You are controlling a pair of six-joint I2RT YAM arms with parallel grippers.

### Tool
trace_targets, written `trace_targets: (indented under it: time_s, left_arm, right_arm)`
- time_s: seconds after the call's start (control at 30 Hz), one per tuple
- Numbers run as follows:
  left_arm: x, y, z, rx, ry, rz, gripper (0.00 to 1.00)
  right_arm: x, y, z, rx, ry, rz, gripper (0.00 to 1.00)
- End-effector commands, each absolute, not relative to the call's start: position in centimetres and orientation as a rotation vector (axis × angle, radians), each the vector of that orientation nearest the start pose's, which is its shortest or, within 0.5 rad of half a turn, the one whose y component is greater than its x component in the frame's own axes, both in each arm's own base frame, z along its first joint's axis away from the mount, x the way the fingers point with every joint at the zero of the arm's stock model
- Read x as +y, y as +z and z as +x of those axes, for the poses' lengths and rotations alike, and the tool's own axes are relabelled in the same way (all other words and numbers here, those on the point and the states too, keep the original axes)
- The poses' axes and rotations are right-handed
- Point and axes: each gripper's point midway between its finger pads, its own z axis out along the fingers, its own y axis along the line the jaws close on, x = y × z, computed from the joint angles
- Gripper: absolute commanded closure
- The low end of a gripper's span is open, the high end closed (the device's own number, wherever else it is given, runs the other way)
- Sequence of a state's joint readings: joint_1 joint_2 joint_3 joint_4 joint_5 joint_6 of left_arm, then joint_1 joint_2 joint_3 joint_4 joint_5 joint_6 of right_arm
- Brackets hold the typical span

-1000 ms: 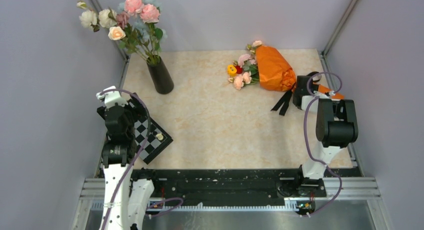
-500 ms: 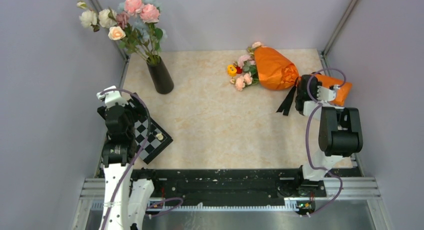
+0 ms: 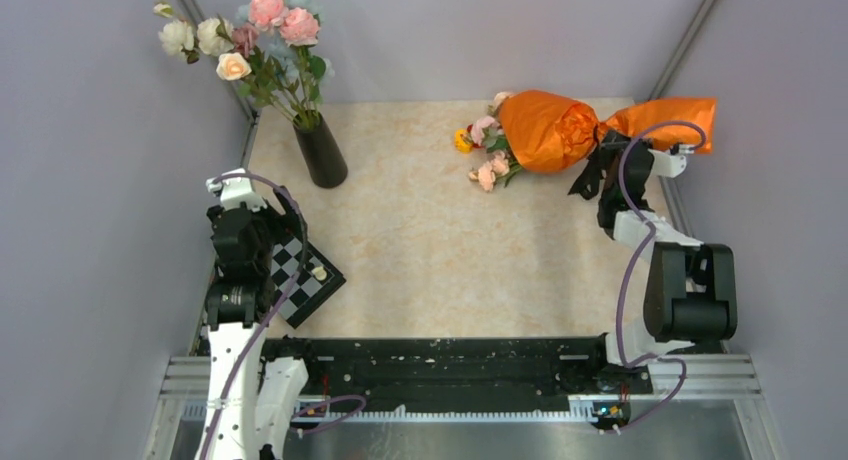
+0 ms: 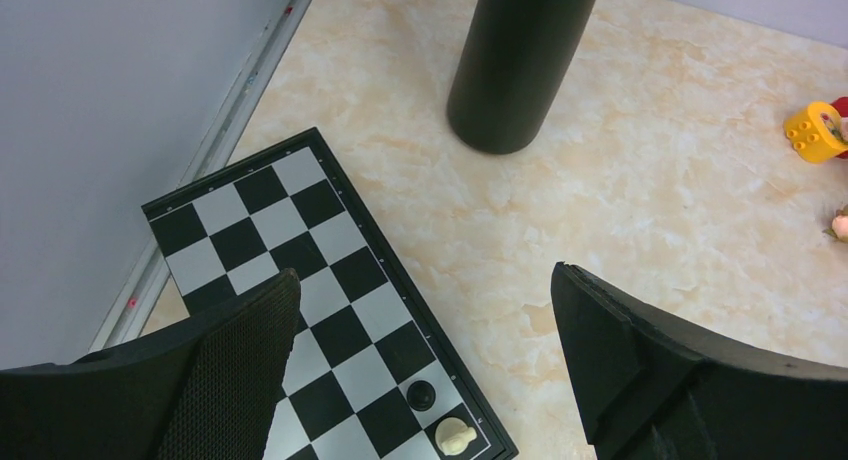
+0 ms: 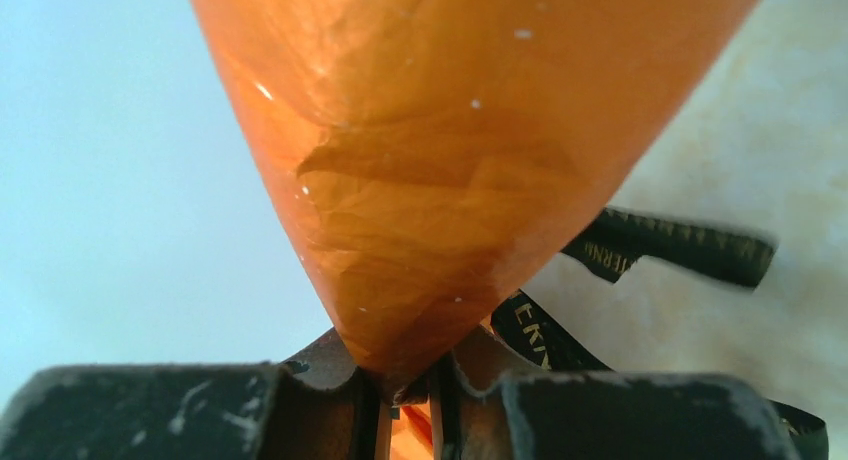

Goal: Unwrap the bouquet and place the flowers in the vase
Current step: Pick up the fake flower at the center of the board, then place the fake flower at the center of the board.

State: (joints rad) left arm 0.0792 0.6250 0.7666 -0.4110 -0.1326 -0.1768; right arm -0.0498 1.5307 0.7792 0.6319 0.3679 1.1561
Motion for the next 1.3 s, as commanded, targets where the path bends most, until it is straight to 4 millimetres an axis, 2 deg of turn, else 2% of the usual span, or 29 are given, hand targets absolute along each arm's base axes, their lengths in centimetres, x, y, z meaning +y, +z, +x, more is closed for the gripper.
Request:
trace_targets:
  time_s: [0.0, 0.17, 0.27, 0.33, 0.43, 0.5, 0.6, 0.73, 0.77, 0.83, 0.93, 1.0, 1.07, 1.17, 1.2, 1.27]
  left_arm:
    - [2.6, 26.5, 27.2, 1.775, 0.005, -0.258, 0.01]
    - [-0.2, 27.1, 27.4, 1.767, -0.129, -0.134, 0.01]
    - [-1.2, 27.2, 27.4, 1.765, -0.169, -0.095, 0.01]
    - [-1.4, 27.1, 27.4, 1.767, -0.177, -0.085, 0.01]
    - [-1.4, 27.1, 27.4, 1.766, -0.169, -0.085, 0.01]
    - [-1.2, 27.1, 27.3, 1.763, -0.160, -0.088, 0.01]
    - [-1.0, 26.9, 27.4, 1.767, -0.147, -0.098, 0.01]
    - [-0.6, 26.9, 27.3, 1.766, -0.127, -0.111, 0.01]
    - [-0.6, 26.9, 27.3, 1.766, -0.124, -0.114, 0.01]
    - [-0.4, 26.8, 27.3, 1.767, -0.117, -0.120, 0.01]
    - [-0.1, 26.8, 27.3, 1.767, -0.104, -0.132, 0.01]
    - [-0.1, 26.8, 27.3, 1.768, -0.099, -0.136, 0.01]
    - [0.0, 26.8, 27.2, 1.768, -0.094, -0.141, 0.01]
    - [0.3, 26.7, 27.2, 1.768, -0.081, -0.149, 0.01]
    - [0.3, 26.7, 27.2, 1.769, -0.081, -0.150, 0.01]
    - [0.3, 26.7, 27.3, 1.772, -0.079, -0.149, 0.01]
  right_arm:
    - [-3.7, 30.0, 46.7, 1.095, 0.592, 0.945, 1.00]
    - [-2.4, 33.5, 45.9, 1.071, 0.608, 0.816, 1.00]
    - [-1.5, 34.7, 45.6, 1.071, 0.603, 0.760, 1.00]
    - [-1.5, 34.5, 45.4, 1.076, 0.593, 0.757, 1.00]
    - [-1.9, 32.7, 45.0, 1.097, 0.583, 0.801, 1.00]
    - [-2.2, 30.5, 44.7, 1.121, 0.582, 0.871, 1.00]
    - [-2.9, 26.1, 43.8, 1.160, 0.585, 1.023, 1.00]
    - [-2.4, 20.6, 42.2, 1.235, 0.618, 1.140, 1.00]
    - [-2.1, 19.6, 41.9, 1.259, 0.630, 1.157, 0.97]
    - [-1.4, 17.5, 41.0, 1.320, 0.640, 1.173, 0.86]
    - [-0.7, 15.0, 39.6, 1.411, 0.625, 1.190, 0.61]
    - [-0.4, 14.3, 38.6, 1.454, 0.618, 1.184, 0.48]
    - [0.0, 13.9, 37.6, 1.500, 0.608, 1.154, 0.40]
    - [0.5, 15.0, 36.5, 1.548, 0.577, 1.029, 0.33]
    - [0.6, 15.5, 36.4, 1.582, 0.541, 0.957, 0.30]
    - [0.1, 16.4, 36.5, 1.665, 0.425, 0.850, 0.29]
